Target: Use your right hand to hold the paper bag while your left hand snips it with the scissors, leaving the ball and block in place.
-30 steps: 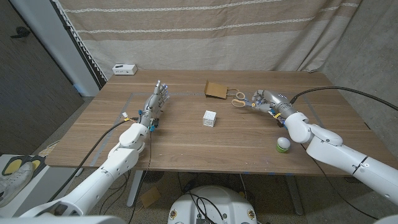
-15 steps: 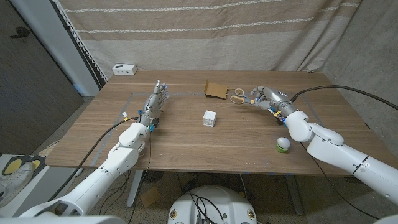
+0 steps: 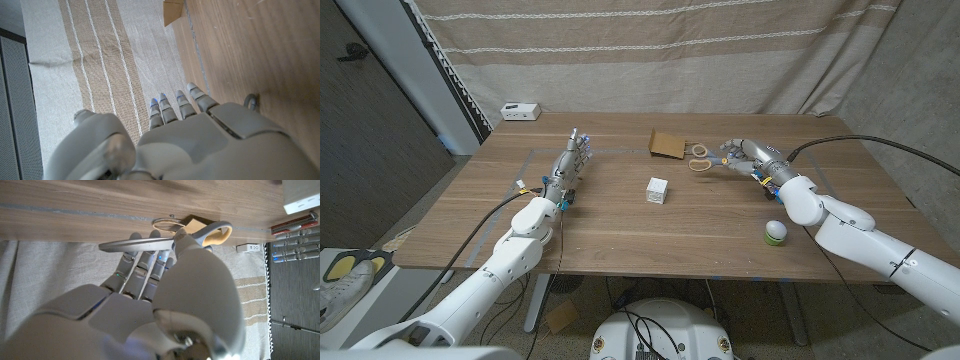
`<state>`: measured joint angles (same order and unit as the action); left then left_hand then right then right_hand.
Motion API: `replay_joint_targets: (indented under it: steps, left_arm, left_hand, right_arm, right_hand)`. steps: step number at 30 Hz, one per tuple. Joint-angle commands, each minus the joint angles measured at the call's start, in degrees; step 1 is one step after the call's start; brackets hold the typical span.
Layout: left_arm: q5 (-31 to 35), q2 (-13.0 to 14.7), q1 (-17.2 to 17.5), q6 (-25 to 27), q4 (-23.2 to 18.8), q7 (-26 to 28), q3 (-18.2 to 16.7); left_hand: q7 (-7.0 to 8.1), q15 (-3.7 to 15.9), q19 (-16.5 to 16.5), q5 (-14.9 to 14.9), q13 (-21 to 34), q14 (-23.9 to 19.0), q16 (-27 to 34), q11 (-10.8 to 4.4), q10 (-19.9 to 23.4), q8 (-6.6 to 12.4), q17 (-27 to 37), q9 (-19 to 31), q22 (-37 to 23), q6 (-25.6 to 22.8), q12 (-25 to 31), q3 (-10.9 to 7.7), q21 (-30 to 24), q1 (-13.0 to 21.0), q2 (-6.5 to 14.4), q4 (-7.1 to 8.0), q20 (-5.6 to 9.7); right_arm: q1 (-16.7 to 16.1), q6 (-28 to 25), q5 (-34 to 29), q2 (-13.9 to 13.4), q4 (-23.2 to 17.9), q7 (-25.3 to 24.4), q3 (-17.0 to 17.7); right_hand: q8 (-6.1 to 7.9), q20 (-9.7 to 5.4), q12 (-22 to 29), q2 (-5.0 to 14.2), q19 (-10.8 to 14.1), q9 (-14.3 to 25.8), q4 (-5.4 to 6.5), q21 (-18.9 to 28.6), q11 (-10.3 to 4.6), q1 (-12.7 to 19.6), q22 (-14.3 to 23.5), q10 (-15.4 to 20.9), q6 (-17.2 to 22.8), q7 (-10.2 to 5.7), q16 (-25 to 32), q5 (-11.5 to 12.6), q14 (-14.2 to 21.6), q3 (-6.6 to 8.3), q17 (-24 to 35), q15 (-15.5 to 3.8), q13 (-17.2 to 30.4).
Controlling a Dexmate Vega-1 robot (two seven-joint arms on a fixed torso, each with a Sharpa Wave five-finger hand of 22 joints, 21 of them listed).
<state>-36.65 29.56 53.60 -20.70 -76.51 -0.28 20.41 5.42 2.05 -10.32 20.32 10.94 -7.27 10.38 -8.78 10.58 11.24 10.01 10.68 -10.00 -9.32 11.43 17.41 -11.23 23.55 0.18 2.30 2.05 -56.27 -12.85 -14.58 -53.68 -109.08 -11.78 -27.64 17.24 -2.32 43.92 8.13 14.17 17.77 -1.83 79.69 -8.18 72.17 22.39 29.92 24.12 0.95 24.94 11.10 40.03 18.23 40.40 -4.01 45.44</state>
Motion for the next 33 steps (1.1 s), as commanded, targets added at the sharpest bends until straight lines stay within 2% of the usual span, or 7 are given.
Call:
replay_joint_targets:
  steps: [1,7,12,14,16,26,33]
  left_arm:
    - [0.37,0.02,0.31,-0.01,-0.74,0.39,0.22]
    - [0.58,0.08,0.61,0.16,-1.34,0.80,0.31]
    - [0.80,0.16,0.86,0.33,-1.89,1.14,0.41]
    - [0.94,0.20,0.94,0.36,-2.13,1.35,0.42]
    - [1.10,0.28,1.03,0.42,-2.42,1.54,0.44]
    - [1.42,0.36,1.08,1.04,-3.22,2.17,0.61]
    - [1.50,0.19,1.08,1.13,-3.21,2.33,0.76]
  left_hand:
    - [-0.23,8.42,-0.48,0.16,-0.02,-0.06,0.18,0.08,0.72,0.21,0.06,0.07,-0.19,-0.42,0.31,0.09,-0.01,0.10,0.44,0.22,5.60]
    - [-0.14,8.43,-0.53,0.16,-0.02,-0.08,0.19,0.06,0.81,0.20,0.06,0.07,-0.19,-0.45,0.34,0.09,-0.03,0.11,0.43,0.23,5.63]
    - [-0.17,8.38,-0.55,0.16,-0.02,-0.11,0.20,0.03,0.81,0.22,0.06,0.07,-0.19,-0.52,0.34,0.09,-0.03,0.11,0.43,0.23,5.63]
    - [-0.17,8.40,-0.55,0.16,-0.02,-0.10,0.19,0.04,0.82,0.22,0.06,0.07,-0.19,-0.53,0.34,0.09,-0.03,0.12,0.43,0.23,5.64]
    - [-0.18,8.43,-0.54,0.16,-0.02,-0.09,0.19,0.03,0.85,0.20,0.06,0.07,-0.19,-0.49,0.35,0.09,-0.03,0.12,0.43,0.23,5.61]
    - [-0.19,8.43,-0.55,0.16,-0.01,-0.12,0.19,0.04,0.90,0.20,0.06,0.07,-0.19,-0.56,0.36,0.10,-0.03,0.13,0.43,0.24,5.58]
    - [-0.20,8.47,-0.58,0.16,-0.01,-0.11,0.19,0.01,0.91,0.17,0.06,0.06,-0.19,-0.53,0.35,0.10,-0.04,0.13,0.43,0.26,5.56]
  right_arm:
    - [0.10,-0.41,1.72,-1.21,-0.66,3.11,0.30]
    - [-0.07,-0.58,2.91,-1.93,-1.00,4.31,0.65]
    - [-0.08,-0.69,3.17,-2.49,-1.29,4.95,0.64]
    - [-0.09,-0.56,3.50,-2.54,-1.21,5.11,0.69]
    - [-0.18,-0.57,3.81,-2.70,-1.31,5.32,0.77]
    - [-0.87,2.01,5.66,-2.01,0.62,3.47,1.62]
    - [-1.52,4.58,7.62,-1.44,2.02,2.16,2.67]
  right_hand:
    - [-1.30,-8.55,0.71,4.63,-1.27,-0.78,2.55,1.63,0.02,3.74,-0.08,-2.81,0.14,-0.22,-0.25,0.77,-1.74,3.63,1.21,-9.42,2.45]
    - [-2.33,-8.83,1.33,5.12,-2.62,-1.59,4.92,3.70,0.84,4.59,-0.20,-7.05,2.07,-1.28,0.14,0.86,-3.99,7.66,3.02,-9.29,5.60]
    - [-3.62,-8.81,1.97,5.23,-3.59,-2.03,6.71,4.67,0.98,5.36,-0.52,-9.88,1.78,-1.05,0.65,0.86,-5.08,10.77,4.35,-9.09,7.96]
    - [-4.33,-8.84,2.73,5.19,-4.57,-2.31,7.94,5.58,1.12,5.77,-0.70,-11.67,2.21,-1.13,1.24,0.72,-6.22,12.73,5.74,-8.99,9.94]
    - [-4.56,-8.85,3.06,5.32,-5.10,-2.42,8.55,5.90,1.58,5.89,-0.86,-12.72,2.66,-1.21,1.31,0.67,-7.05,13.63,6.21,-8.87,10.93]
    - [-4.16,-9.19,4.76,5.20,-5.89,-2.54,9.79,7.17,1.78,6.06,-1.22,-13.91,6.51,-2.12,1.72,0.41,-9.09,15.57,7.61,-8.85,13.74]
    - [-3.83,-9.61,6.32,5.04,-4.52,-2.01,10.03,8.33,1.47,6.02,-1.51,-13.57,8.63,-3.14,2.57,0.09,-8.82,16.21,8.52,-9.16,15.48]
